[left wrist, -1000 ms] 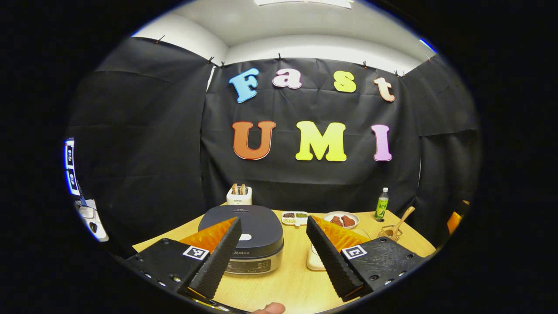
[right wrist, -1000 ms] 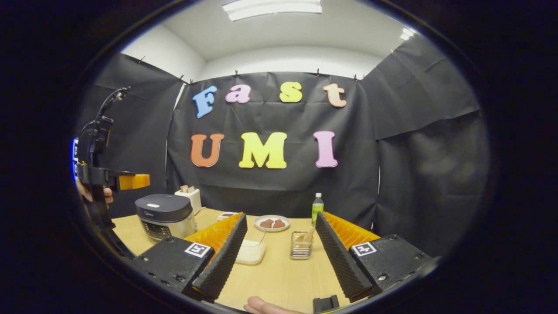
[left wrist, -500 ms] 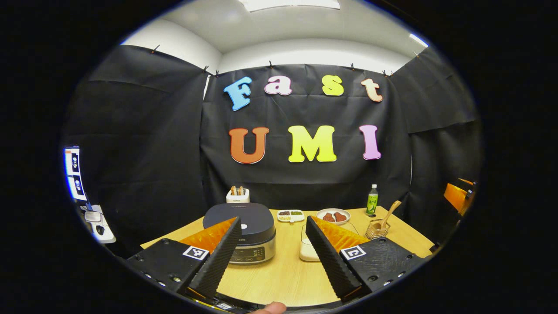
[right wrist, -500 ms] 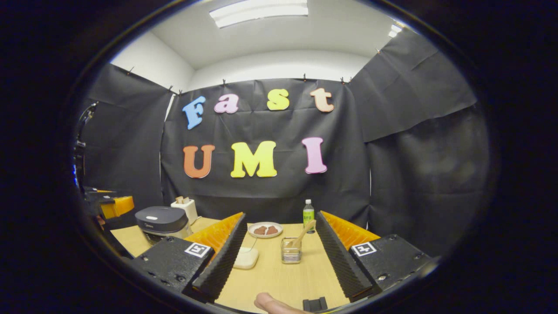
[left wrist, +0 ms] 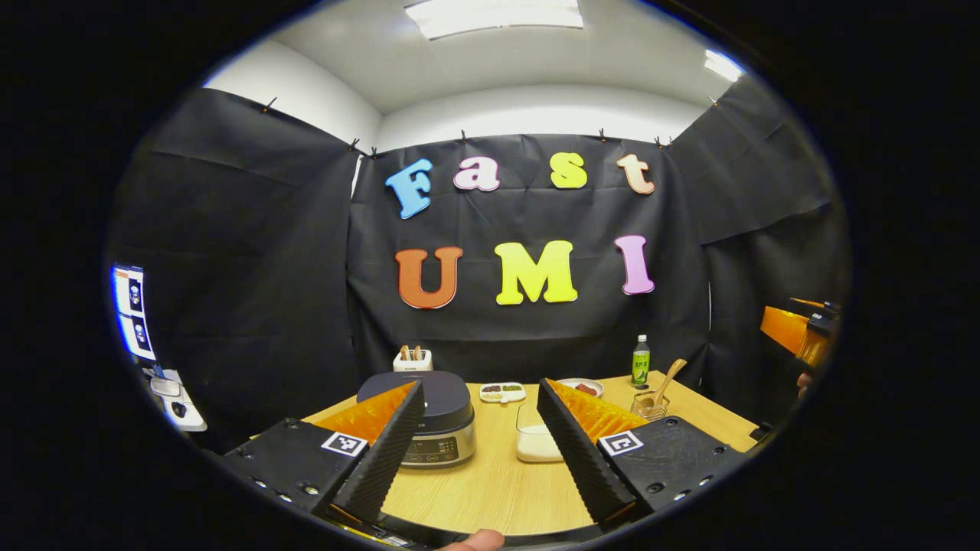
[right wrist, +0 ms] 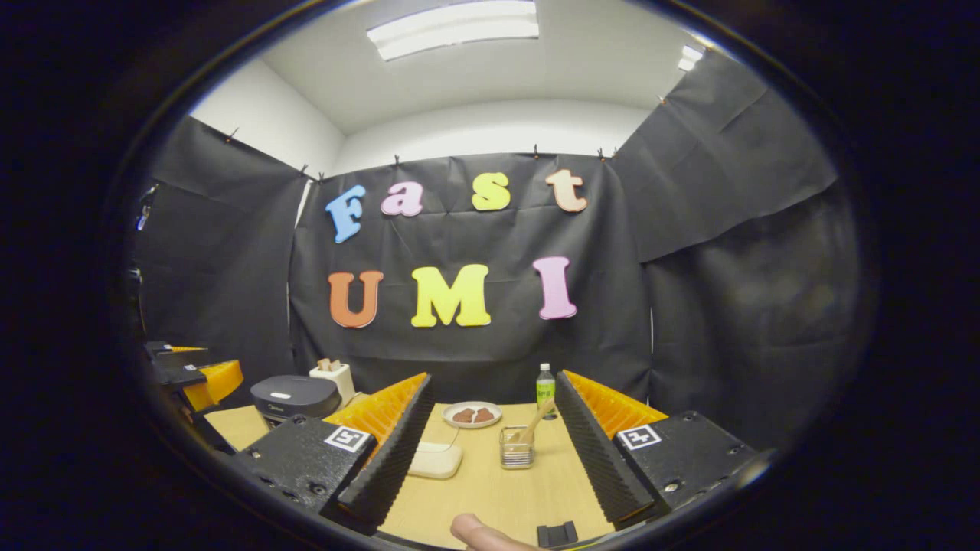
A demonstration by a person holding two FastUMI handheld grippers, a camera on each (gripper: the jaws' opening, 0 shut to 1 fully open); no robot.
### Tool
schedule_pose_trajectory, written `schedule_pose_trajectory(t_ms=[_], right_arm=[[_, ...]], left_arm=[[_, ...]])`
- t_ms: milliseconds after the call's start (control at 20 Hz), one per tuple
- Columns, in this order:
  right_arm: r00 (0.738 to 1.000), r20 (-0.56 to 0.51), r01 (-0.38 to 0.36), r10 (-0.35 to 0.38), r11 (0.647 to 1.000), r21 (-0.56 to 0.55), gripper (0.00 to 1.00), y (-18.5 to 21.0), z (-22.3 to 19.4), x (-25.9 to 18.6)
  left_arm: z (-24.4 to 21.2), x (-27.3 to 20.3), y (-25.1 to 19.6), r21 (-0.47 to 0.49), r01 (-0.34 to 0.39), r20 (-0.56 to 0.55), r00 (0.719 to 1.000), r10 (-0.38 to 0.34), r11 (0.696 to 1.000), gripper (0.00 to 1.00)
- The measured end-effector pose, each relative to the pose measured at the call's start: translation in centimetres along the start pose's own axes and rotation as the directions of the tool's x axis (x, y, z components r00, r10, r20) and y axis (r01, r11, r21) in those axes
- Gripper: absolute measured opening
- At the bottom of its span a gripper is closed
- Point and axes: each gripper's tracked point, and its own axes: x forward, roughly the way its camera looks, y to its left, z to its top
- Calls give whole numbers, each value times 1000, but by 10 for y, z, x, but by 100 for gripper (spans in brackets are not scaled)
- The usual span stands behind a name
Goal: Close the left gripper, press the button to open the rice cooker; take a wooden spoon from the chopstick holder with the right hand, scoop a spoonful of rice and pour it into the rice cooker, then put the wooden spoon back into the chopstick holder.
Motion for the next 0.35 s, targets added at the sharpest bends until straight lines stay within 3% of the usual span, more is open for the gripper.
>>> schedule_pose_trajectory(t_ms=[350], right_arm=[[1000,4,10,-10,1000,-19,100,-3,-3,-1]], left_arm=[[3,-5,8,-9,-18,15,1000,19,1000,95]])
